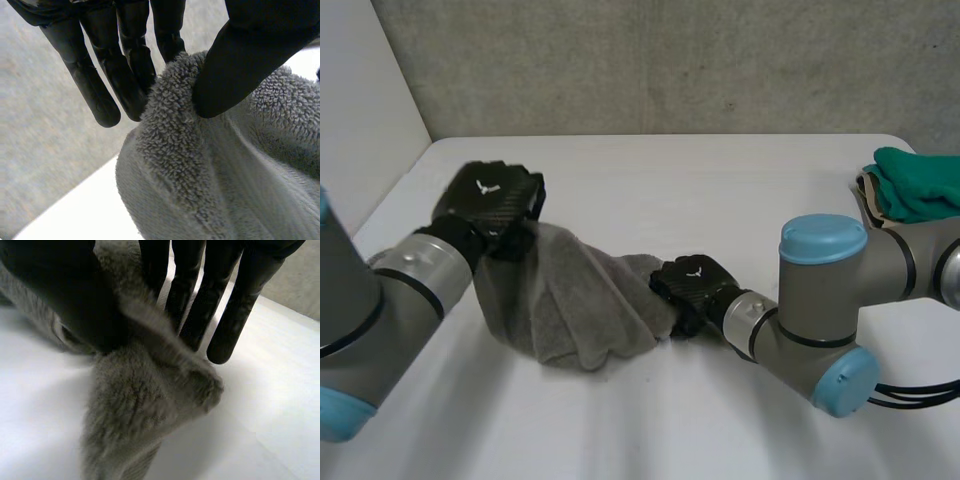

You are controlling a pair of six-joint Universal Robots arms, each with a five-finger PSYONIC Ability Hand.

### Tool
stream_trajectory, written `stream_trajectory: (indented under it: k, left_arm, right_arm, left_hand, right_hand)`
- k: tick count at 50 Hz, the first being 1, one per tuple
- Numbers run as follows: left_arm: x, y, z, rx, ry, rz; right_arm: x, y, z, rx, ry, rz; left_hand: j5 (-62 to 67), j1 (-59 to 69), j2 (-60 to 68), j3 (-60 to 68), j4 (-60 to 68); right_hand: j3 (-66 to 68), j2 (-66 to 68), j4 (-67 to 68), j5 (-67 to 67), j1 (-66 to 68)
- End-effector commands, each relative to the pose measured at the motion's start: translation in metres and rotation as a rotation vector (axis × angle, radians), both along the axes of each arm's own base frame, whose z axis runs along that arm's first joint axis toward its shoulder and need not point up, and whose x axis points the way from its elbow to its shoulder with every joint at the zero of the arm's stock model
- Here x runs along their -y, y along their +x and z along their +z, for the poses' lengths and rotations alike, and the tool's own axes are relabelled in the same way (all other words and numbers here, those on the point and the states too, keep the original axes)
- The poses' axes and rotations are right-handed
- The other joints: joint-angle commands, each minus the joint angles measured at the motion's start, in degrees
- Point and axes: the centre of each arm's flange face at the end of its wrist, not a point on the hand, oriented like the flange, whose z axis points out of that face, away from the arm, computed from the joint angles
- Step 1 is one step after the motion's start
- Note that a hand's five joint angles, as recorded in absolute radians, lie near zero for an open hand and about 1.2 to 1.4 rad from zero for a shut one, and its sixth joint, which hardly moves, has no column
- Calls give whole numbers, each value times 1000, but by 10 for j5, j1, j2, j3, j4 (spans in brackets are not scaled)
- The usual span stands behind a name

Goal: Fold the laundry.

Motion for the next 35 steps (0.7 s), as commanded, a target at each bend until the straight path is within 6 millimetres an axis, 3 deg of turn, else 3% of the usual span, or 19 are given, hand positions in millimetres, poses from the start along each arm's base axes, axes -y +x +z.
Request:
stream_trajectory:
  k: [1,2,6,9,14,18,23,28,32,35]
  left_arm:
    - [-13,12,44,-58,-128,22]
    - [-13,15,47,-61,-139,30]
    - [-8,29,61,-71,-186,80]
    - [-1,39,65,-69,-202,118]
    - [8,50,61,-59,-188,159]
    - [11,51,48,-42,-149,167]
    - [26,44,15,-11,-54,152]
    - [47,34,-12,0,-19,130]
    - [75,15,-16,-24,-106,104]
    - [101,-4,3,-78,-242,88]
  right_arm:
    - [10,-7,38,23,-99,-77]
    - [8,-10,59,46,-141,-81]
    - [4,-24,99,40,-233,-87]
    - [9,-43,114,-52,-297,-103]
    - [-5,-78,147,-317,-426,-79]
    - [-16,-86,162,-399,-459,-87]
    - [-22,-89,169,-419,-468,-106]
    - [-14,-85,156,-430,-447,-105]
    - [31,-68,133,-413,-471,-142]
    - [55,-60,136,-378,-523,-200]
  left_hand:
    - [141,148,115,117,113]
    - [141,148,115,117,113]
    - [141,148,115,117,113]
    - [141,148,115,117,113]
    - [141,148,115,117,113]
    - [141,148,115,117,113]
    - [141,148,115,117,113]
    - [141,148,115,117,113]
    - [141,148,115,117,113]
    - [141,148,115,117,113]
  right_hand:
    - [230,226,240,262,305]
    - [230,226,240,262,305]
    - [230,226,240,262,305]
    - [230,226,240,262,305]
    - [230,226,240,262,305]
    - [230,226,240,262,305]
    - [230,226,240,262,305]
    - [230,226,240,262,305]
    - [230,226,240,262,305]
    - [230,226,240,262,305]
